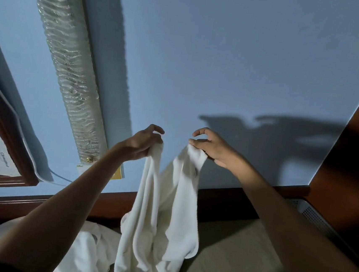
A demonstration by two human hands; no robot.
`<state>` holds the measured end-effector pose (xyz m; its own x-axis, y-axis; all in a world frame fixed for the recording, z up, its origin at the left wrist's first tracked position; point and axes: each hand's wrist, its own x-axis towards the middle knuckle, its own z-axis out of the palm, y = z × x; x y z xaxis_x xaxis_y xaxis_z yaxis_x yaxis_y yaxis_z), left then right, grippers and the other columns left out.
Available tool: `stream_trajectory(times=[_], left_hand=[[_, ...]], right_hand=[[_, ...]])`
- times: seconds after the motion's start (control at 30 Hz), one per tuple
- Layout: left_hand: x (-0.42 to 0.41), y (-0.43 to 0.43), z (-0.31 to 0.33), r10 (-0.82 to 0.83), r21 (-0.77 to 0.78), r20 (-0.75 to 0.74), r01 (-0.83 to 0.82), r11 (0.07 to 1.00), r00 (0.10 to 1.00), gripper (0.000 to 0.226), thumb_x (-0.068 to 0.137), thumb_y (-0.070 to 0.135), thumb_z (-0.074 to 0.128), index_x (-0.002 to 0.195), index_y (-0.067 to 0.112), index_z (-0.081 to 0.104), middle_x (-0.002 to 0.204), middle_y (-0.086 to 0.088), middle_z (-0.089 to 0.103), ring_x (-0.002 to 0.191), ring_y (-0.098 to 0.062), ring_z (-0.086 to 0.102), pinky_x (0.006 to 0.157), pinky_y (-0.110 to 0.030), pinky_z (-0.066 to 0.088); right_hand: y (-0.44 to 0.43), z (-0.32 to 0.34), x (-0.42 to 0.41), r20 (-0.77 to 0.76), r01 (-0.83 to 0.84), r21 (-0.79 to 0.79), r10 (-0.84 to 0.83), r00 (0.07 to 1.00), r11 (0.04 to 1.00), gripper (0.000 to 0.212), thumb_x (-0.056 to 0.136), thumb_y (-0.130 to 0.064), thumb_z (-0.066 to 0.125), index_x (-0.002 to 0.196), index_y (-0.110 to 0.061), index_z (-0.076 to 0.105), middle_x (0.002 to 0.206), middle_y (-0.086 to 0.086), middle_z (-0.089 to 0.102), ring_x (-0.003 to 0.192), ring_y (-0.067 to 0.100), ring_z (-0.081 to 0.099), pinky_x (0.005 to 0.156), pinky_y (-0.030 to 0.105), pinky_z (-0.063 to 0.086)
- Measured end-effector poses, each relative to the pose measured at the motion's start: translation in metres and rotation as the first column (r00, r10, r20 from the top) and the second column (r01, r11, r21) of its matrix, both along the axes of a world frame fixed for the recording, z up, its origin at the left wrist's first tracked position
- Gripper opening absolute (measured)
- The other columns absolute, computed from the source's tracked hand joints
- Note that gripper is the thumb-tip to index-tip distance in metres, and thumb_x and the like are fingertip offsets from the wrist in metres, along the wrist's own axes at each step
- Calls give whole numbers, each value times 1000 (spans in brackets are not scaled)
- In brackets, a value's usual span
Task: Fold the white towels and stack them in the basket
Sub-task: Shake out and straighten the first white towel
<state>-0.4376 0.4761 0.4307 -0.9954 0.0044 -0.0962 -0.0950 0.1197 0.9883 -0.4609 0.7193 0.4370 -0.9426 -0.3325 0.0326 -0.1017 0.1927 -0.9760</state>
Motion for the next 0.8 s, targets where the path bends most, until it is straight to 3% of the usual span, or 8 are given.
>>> stream_trajectory(times=[0.07,0.23,0.33,0.4,0.47,0.57,0.7,0.8], left_hand=[[5,4,-3,-67,-62,-76,63,996,995,19,99,-3,49,107,13,55,82,-9,58,72,-23,54,64,-33,43],[16,2,-3,-192,-238,-251,132,962,949,21,99,-5,54,96,8,70,90,-7,60,82,-16,61,76,-27,55],[23,2,-6,-249,-275,-270,173,946,930,14,94,7,71,108,10,73,102,-9,73,95,-19,71,89,-34,59],[27,4,-7,-274,-394,-292,146,907,916,29,85,25,84,110,16,73,104,0,76,101,-14,72,93,-32,57],[31,8,-10,-247,-513,-342,41,857,907,43,73,41,91,106,21,74,100,9,75,100,-5,71,91,-26,55],[32,11,-16,-156,-514,-455,-116,850,876,35,72,41,92,95,21,75,91,11,75,90,-3,71,83,-23,56],[24,8,-24,-174,-510,-532,-150,847,829,7,87,22,81,90,16,77,81,7,75,78,-7,71,78,-23,57],[19,3,-23,-195,-563,-514,-157,812,835,6,93,21,75,90,16,75,79,8,73,76,-5,70,71,-16,52]], right_hand=[[-10,-5,3,13,18,-17,-18,1000,1000,13,98,-7,65,110,-6,63,77,5,61,42,0,47,41,11,32],[-31,-19,-3,47,53,-104,-48,998,993,9,96,-4,67,101,-4,74,90,6,71,78,13,67,67,17,56],[-39,-20,-8,118,118,-182,-97,988,976,8,94,1,67,93,-4,74,94,9,74,81,16,74,81,24,60],[-44,-20,-10,167,169,-215,-134,977,962,9,92,4,68,90,-3,74,93,13,75,77,19,76,84,26,60],[-49,-20,-11,200,212,-225,-167,965,951,8,91,7,68,89,0,73,91,15,75,72,20,76,77,24,61],[-54,-20,-13,240,247,-258,-186,953,934,13,90,11,65,85,2,72,89,14,74,67,20,75,68,20,60],[-58,-22,-16,276,271,-295,-190,942,916,15,90,13,63,85,2,72,88,12,74,67,19,75,73,21,61],[-58,-25,-19,299,252,-304,-159,941,919,2,89,4,71,89,2,72,88,13,76,76,22,77,87,27,60]])
